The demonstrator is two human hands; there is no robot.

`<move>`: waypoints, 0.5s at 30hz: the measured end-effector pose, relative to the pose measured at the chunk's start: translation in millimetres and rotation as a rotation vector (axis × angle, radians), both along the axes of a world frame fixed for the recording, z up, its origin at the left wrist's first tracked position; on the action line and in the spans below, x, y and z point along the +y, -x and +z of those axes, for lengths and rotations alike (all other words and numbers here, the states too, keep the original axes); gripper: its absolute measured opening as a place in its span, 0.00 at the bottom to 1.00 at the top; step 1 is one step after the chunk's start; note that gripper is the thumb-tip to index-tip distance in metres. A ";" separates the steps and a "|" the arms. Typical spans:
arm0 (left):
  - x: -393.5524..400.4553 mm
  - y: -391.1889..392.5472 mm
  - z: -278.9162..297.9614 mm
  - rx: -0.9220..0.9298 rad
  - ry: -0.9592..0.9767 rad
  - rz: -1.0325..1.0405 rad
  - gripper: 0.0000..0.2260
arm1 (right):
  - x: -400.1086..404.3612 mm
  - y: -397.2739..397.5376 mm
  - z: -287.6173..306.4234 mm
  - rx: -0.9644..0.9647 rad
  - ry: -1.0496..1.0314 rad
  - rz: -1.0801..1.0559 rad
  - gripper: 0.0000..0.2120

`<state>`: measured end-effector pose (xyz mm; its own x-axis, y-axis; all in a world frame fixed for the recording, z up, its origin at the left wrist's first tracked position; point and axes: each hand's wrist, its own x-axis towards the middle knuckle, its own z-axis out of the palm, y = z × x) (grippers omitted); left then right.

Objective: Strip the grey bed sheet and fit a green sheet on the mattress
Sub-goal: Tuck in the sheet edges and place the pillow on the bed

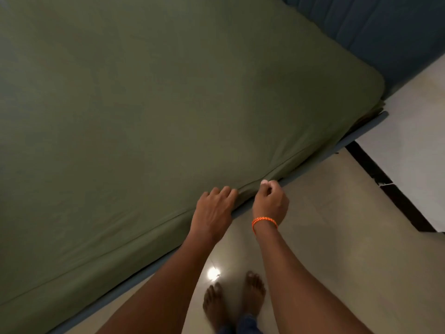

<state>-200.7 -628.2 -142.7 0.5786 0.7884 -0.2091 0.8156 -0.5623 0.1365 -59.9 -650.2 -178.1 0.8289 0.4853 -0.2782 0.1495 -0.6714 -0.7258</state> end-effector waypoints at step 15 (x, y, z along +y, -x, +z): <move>76.2 -195.2 2.9 -0.078 -0.108 0.185 0.16 | 81.3 -185.3 6.2 0.159 -0.076 -0.170 0.18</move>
